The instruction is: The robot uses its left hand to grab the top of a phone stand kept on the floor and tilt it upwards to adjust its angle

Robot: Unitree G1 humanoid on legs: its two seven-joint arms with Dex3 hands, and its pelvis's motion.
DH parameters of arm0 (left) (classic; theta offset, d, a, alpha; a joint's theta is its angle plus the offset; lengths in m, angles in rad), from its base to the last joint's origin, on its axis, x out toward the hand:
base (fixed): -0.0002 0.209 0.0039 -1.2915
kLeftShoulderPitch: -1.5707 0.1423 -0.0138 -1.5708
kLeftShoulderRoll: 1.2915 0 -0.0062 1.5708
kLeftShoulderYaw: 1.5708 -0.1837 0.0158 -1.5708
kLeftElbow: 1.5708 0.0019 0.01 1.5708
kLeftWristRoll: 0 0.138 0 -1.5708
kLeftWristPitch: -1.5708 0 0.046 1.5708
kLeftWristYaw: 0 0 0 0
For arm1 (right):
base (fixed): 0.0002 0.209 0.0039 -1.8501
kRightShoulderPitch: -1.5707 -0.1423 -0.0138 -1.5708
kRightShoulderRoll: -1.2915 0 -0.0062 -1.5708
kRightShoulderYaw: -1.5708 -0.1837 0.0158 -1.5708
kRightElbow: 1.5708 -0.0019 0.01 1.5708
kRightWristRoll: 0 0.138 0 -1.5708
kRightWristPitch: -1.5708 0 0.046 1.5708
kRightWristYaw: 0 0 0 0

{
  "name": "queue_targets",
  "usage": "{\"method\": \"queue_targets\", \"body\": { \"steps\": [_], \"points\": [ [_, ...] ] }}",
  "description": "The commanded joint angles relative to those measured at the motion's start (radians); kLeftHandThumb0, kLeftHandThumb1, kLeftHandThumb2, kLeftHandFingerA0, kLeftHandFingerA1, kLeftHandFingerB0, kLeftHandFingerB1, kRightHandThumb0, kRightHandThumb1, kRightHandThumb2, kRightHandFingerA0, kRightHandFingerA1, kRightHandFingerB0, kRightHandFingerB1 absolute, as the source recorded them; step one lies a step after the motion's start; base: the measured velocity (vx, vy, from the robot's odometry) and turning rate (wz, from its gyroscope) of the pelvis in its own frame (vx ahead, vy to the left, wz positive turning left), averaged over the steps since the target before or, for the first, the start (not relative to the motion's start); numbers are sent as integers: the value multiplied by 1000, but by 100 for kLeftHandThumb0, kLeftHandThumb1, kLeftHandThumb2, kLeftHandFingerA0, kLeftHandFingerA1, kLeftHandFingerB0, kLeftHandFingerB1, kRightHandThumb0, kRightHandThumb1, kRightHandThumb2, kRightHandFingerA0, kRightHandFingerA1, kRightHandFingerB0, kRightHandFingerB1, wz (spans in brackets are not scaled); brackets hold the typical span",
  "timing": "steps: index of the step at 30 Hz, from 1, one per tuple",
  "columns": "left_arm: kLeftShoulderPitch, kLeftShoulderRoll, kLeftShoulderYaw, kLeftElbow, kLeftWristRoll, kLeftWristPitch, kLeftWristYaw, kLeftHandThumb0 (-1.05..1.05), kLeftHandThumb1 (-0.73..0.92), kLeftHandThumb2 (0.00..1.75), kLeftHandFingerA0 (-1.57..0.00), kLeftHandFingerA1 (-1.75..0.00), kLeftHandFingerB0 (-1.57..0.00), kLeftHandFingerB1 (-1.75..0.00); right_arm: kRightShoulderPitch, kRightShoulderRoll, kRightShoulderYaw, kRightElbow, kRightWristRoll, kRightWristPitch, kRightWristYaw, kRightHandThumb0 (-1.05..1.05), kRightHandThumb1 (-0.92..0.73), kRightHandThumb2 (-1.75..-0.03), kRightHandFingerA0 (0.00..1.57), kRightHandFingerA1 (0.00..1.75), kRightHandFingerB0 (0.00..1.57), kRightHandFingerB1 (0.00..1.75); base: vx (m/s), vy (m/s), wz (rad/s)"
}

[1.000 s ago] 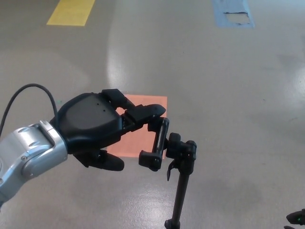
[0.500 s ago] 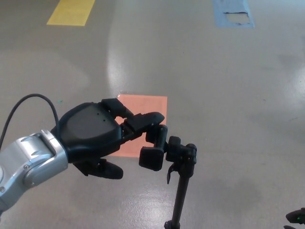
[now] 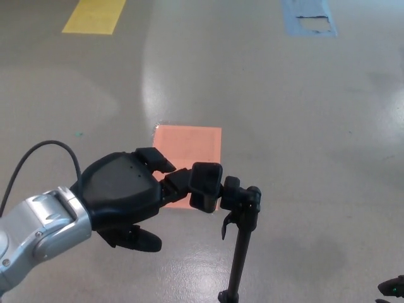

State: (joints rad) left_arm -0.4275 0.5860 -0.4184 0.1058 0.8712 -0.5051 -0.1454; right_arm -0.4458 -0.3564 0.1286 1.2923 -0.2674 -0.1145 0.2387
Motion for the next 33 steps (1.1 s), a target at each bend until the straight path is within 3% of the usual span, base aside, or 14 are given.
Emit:
{"method": "queue_targets", "body": {
  "steps": [1, 19, 20, 22, 23, 24, 29, 30, 33],
  "points": [
    [18, 14, -7, 4, 29, -3, 17, -80, 62, 96, -22, -46, 0, -16, -10, -18, -8, 3, 5, 7, 15, -57, -76, -61, 31, 43, 26, 33, 0, 0, 0],
    [28, 17, -16, 31, 36, -28, 66, -80, 61, 96, -23, -46, 0, -15, -26, -17, -20, 13, 3, 11, 10, -58, -75, -63, 36, 45, 29, 35, 0, 0, 0],
    [33, 22, -19, 29, 43, -32, 71, -78, 77, 64, -33, -34, -2, -20, -25, -17, -22, 12, 5, 9, 12, -58, -76, -63, 36, 45, 29, 35, 0, 0, 0],
    [44, 27, -24, 18, 42, -29, 57, -78, 77, 64, -31, -33, -3, -20, -23, -17, -23, 12, 5, 9, 14, -59, -75, -63, 36, 47, 29, 35, 0, 0, 0],
    [47, 28, -25, 15, 41, -28, 53, -78, 77, 64, -31, -33, -3, -20, -23, -17, -23, 12, 5, 9, 14, -59, -75, -63, 36, 47, 29, 35, 0, 0, 0],
    [51, 30, -25, 11, 39, -27, 49, -86, 66, 97, -25, -46, 0, -13, -24, -17, -24, 12, 7, 11, 14, -58, -74, -62, 35, 44, 28, 34, 0, 0, 0],
    [65, 31, -28, 1, 37, -27, 49, -86, 65, 95, -26, -46, 0, -11, -26, -16, -29, 11, 10, 13, 16, -58, -75, -62, 34, 45, 27, 35, 0, 0, 0],
    [76, 31, -29, 4, 38, -41, 74, -77, 74, 63, -34, -34, -1, -20, -27, -16, -29, 10, 9, 13, 16, -57, -75, -62, 34, 45, 27, 34, 0, 0, 0],
    [89, 33, -31, -1, 41, -49, 91, -78, 75, 63, -34, -34, -1, -20, -28, -16, -28, 12, 7, 11, 14, -57, -76, -63, 36, 45, 28, 34, 0, 0, 0]
  ]
}}
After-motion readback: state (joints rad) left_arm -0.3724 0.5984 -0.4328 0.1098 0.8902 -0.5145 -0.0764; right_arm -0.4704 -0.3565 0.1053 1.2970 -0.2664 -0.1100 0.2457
